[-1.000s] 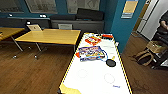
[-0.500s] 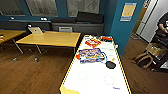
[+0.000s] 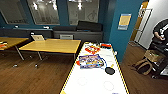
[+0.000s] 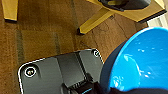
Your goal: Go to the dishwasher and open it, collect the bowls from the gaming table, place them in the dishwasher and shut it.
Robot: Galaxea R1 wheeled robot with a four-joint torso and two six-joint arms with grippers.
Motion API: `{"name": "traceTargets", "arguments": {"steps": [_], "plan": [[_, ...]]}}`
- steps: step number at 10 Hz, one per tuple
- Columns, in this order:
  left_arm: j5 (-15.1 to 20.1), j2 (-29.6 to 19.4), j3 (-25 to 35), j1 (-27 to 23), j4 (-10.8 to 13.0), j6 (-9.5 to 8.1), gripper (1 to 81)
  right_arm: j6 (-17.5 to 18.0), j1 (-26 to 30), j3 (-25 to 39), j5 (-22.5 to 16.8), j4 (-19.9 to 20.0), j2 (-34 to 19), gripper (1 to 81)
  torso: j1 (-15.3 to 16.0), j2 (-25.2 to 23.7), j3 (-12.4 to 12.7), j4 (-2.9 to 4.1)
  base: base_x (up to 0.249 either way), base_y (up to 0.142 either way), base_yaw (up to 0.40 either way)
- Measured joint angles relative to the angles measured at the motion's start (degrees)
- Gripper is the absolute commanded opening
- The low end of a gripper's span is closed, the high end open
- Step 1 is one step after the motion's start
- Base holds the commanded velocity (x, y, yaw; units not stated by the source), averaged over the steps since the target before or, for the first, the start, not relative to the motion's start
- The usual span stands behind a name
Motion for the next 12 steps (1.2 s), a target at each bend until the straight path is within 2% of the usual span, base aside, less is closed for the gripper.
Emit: {"name": "traceTargets", "arguments": {"steps": [2, 4, 9, 12], "plan": [[0.1, 0.7, -0.7, 0.9, 0.5, 0.0, 1.0, 0.0, -0.2, 0.0, -0.1, -0.2, 0.0, 1.0, 0.0, 0.0, 2.4, 0.0, 0.0, 0.0, 0.0], [0.3, 1.5, -1.4, 1.3, 0.7, 0.0, 1.0, 0.0, -0.6, -0.1, -0.1, -0.3, 0.0, 1.0, -0.1, -0.1, 3.4, 0.0, 0.0, 0.0, 0.0], [0.2, 4.4, -6.2, 3.2, 1.1, -0.02, 1.0, 0.0, -0.8, -3.8, -0.5, -1.5, 3.2, 1.0, -0.1, -0.1, 3.3, 0.0, 0.0, 0.0, 0.0], [-0.2, 6.4, -8.5, 3.3, 2.0, 0.0, 1.0, 0.0, -0.8, -7.5, -0.4, -2.6, 5.9, 1.0, 0.0, -0.1, 3.3, 0.0, -0.091, 0.0, 0.0]]}}
